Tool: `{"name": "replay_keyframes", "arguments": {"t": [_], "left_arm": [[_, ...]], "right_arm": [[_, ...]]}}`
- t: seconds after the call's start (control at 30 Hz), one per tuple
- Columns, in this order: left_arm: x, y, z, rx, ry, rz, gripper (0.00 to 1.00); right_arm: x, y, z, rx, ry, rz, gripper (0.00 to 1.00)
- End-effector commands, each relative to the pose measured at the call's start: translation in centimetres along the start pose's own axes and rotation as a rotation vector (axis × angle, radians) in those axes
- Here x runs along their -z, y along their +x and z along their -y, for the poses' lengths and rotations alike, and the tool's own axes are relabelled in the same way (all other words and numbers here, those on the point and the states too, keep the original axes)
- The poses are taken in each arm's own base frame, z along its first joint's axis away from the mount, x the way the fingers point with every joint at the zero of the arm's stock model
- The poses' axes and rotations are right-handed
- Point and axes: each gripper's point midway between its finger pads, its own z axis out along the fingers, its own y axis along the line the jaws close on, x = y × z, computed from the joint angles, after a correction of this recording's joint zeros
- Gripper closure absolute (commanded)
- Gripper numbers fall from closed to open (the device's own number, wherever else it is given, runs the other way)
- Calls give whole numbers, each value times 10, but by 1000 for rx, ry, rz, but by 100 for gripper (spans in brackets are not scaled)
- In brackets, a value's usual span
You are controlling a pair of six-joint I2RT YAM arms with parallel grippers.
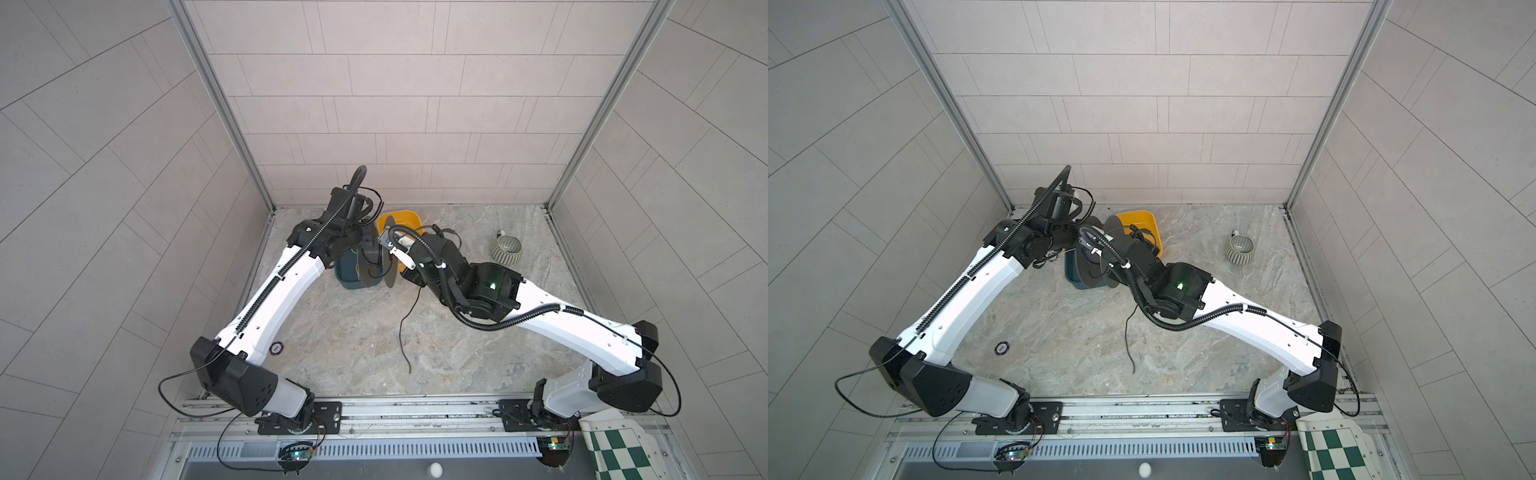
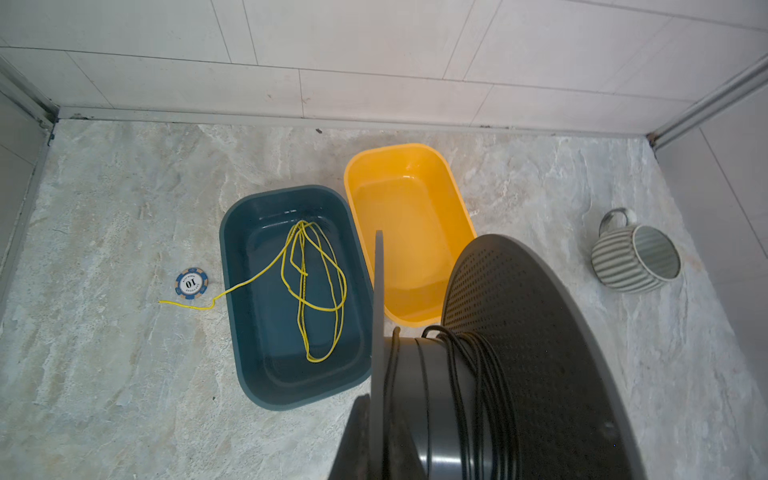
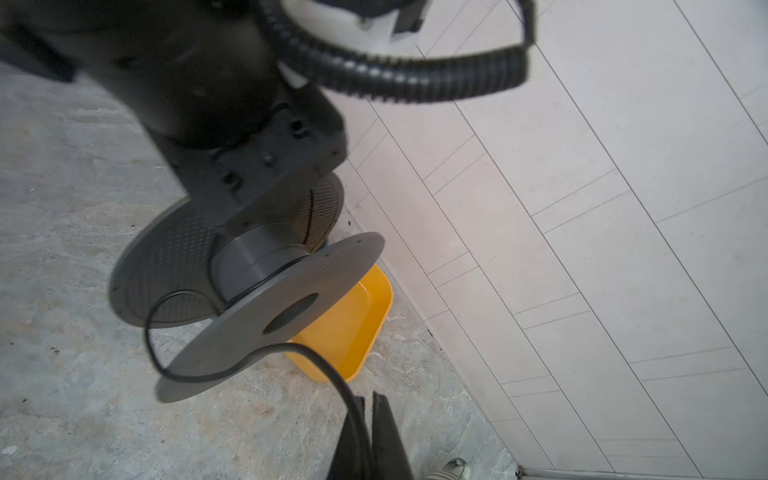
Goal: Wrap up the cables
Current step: 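Carry the cable with the right gripper up over the spool hub again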
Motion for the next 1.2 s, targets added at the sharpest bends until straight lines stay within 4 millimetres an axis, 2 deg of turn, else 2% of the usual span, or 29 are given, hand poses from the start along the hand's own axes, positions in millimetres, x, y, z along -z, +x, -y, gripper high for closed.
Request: {"name": "replay_keyframes", "arguments": {"t": [0.0,0.23,0.4,0.6,0.87,1.03,1.17], "left_arm": [[21,-15,15,-101,53,64,100],[19,1,42,-214,132,17,100],[25,11,65,-277,240,-8,100],[36,21,77,-337,332,-32,100],[70,11,85,-319,409,-4,100],[98,-4,83,-293,420,34,100],[119,-16,83,-249,446,84,100]], "right_arm": [[-2,-7,29,-56,10,20,100],[-24,-1,73,-185,22,14,100],[-50,15,84,-233,-15,-24,100],[-79,38,93,-314,-85,-72,100],[-112,78,81,-412,-184,-140,100],[-123,103,62,-477,-247,-176,100],[-122,115,38,-520,-325,-157,100]]}}
